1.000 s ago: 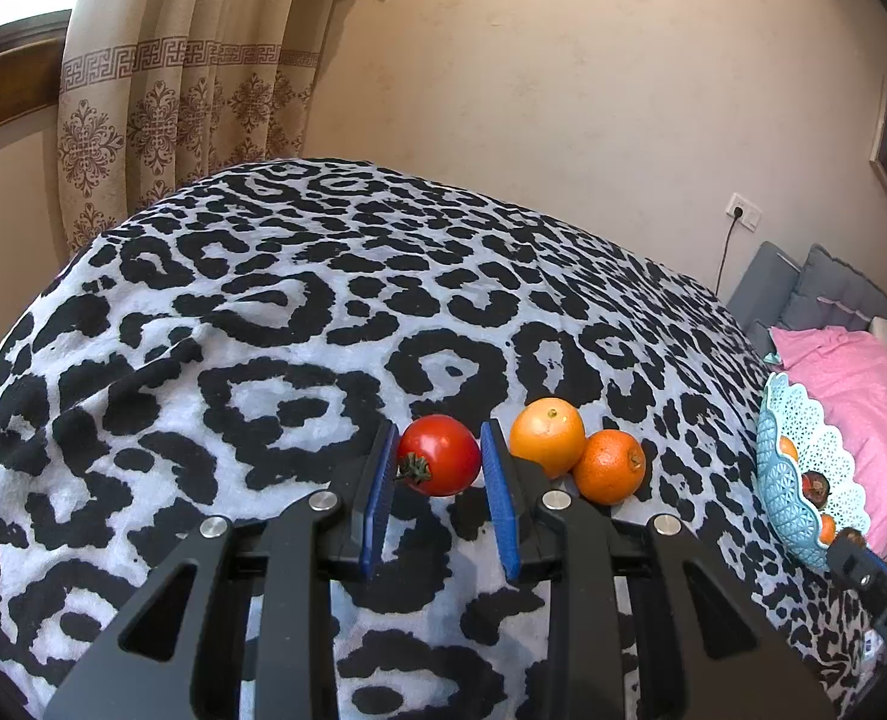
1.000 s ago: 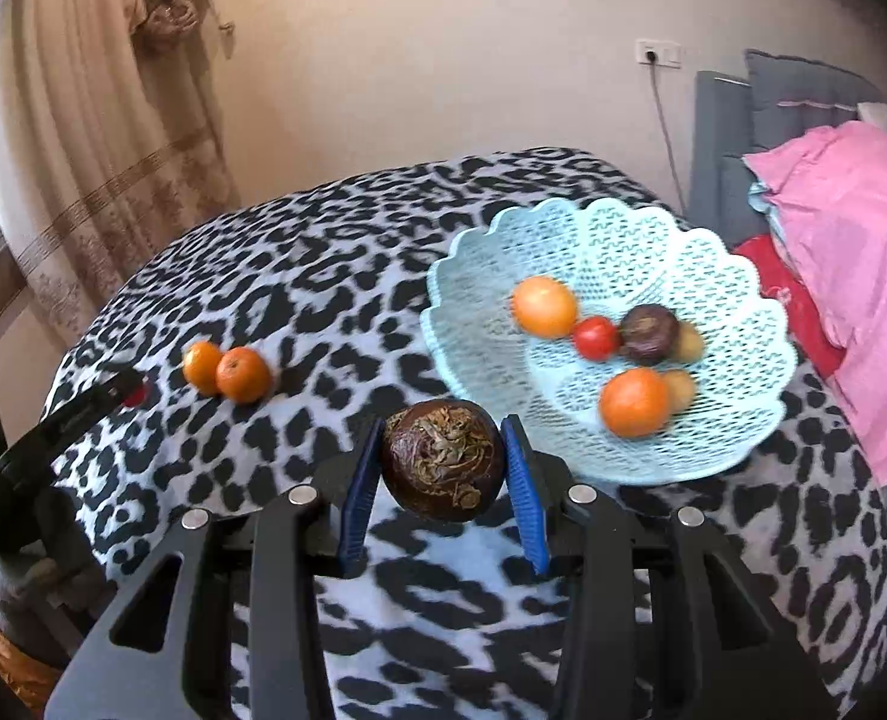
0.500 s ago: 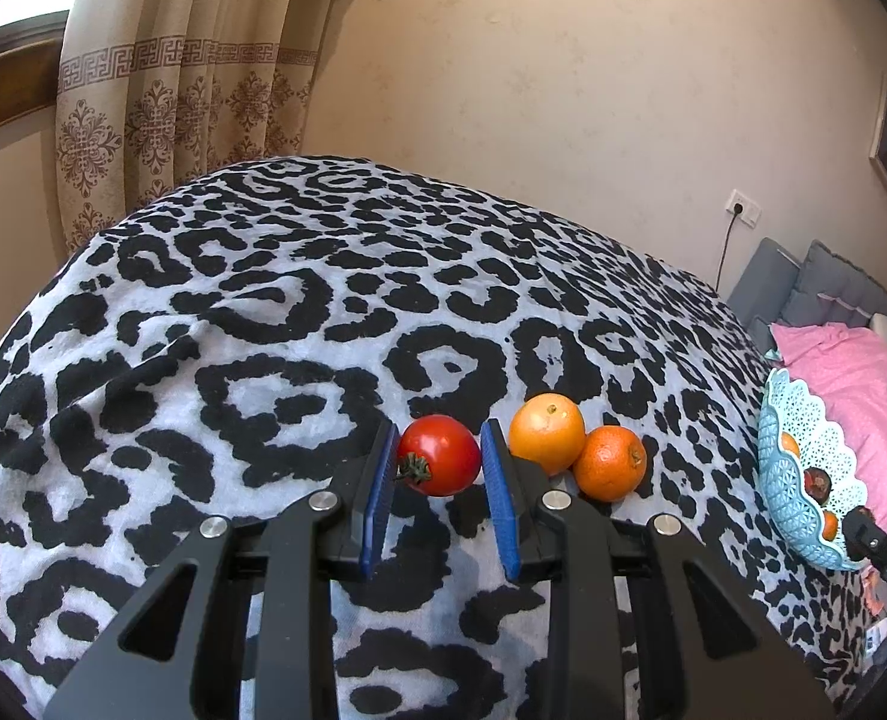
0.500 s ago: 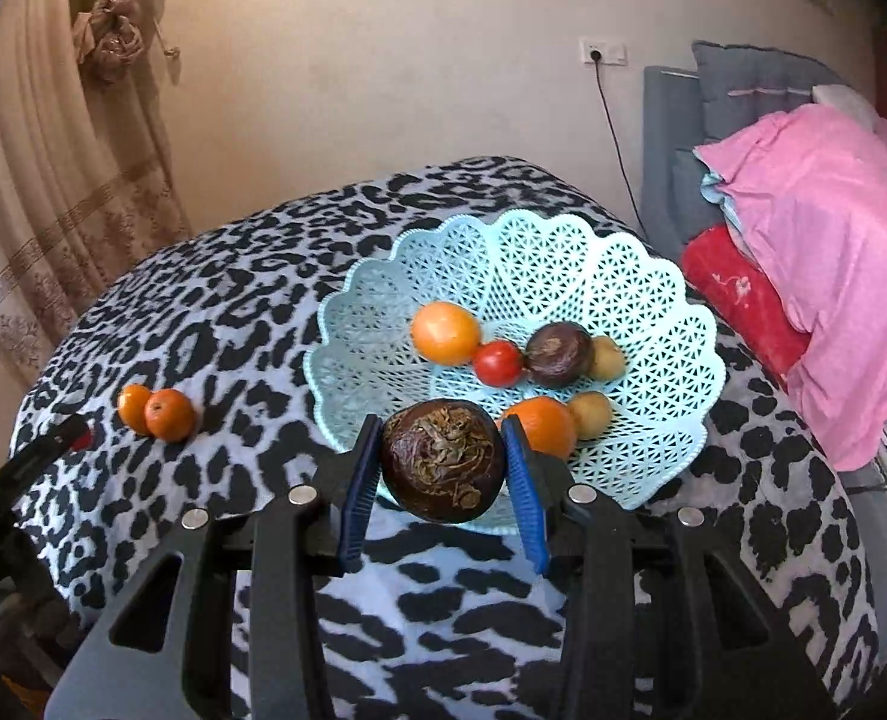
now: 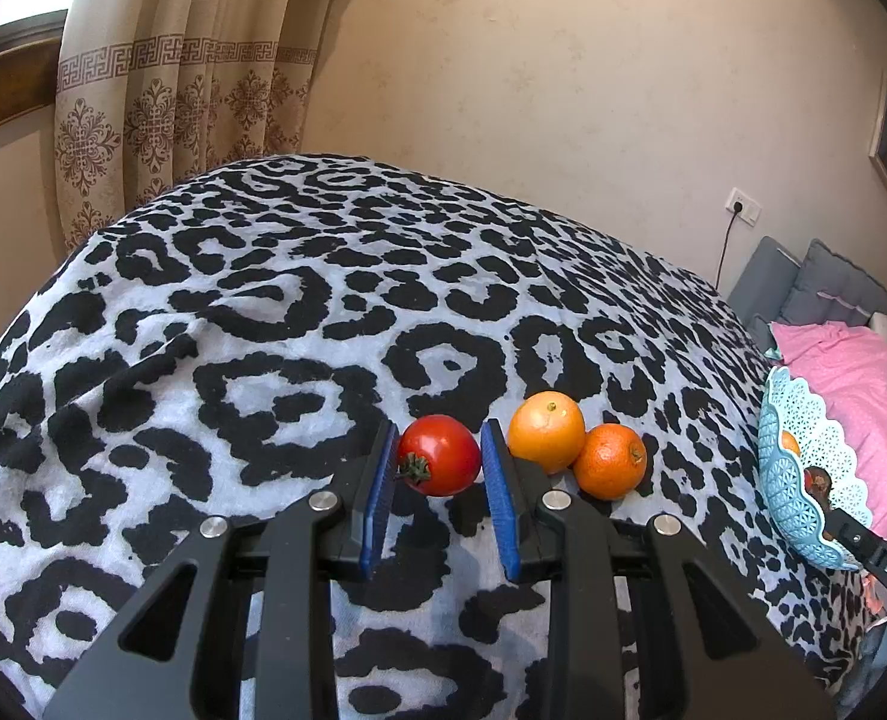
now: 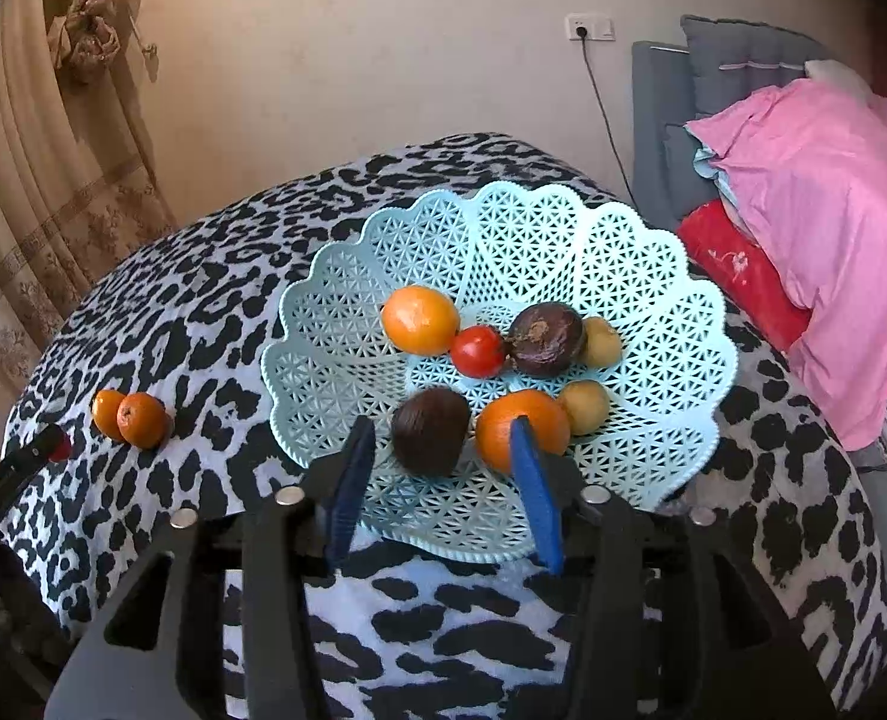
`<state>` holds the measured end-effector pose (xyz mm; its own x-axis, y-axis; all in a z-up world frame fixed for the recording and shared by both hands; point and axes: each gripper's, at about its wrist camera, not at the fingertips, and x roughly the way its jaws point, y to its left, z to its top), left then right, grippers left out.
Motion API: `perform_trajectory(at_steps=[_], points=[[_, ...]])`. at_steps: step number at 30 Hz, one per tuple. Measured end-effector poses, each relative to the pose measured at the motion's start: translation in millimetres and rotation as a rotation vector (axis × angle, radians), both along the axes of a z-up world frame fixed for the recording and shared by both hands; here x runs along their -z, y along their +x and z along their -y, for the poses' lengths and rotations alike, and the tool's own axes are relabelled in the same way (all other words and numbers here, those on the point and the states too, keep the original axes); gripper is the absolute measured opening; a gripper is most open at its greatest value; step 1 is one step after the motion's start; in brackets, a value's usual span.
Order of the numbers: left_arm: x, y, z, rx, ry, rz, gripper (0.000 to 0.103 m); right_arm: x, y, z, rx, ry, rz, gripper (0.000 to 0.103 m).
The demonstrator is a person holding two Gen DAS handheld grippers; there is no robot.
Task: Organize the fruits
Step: 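Carry the dark brown fruit into the blue basket and open the right tool, then carry the red tomato into the blue basket and open the left tool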
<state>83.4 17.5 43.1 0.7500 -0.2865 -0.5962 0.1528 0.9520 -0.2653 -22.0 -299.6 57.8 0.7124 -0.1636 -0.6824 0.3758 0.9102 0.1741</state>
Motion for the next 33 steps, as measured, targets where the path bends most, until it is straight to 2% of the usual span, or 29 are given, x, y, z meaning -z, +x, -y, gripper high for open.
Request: perform_trajectory(at_steps=[17,21,23,33], points=[[2,1,7,-0.004,0.045,0.006,0.029,-6,-41,7,0.034,0.023,0.073,0.050],[-2,-1,9,-0.021,0.064,0.007,0.029,-9,-53,2,0.013,0.000,0.098,0.050],[-6,-6,11,-0.012,0.046,0.000,0.029,-10,-58,2,0.006,-0.011,0.105,0.050],[-23,-40,69,0.094,0.066,0.028,0.029,5,-83,17,0.019,0.034,0.112,0.051]])
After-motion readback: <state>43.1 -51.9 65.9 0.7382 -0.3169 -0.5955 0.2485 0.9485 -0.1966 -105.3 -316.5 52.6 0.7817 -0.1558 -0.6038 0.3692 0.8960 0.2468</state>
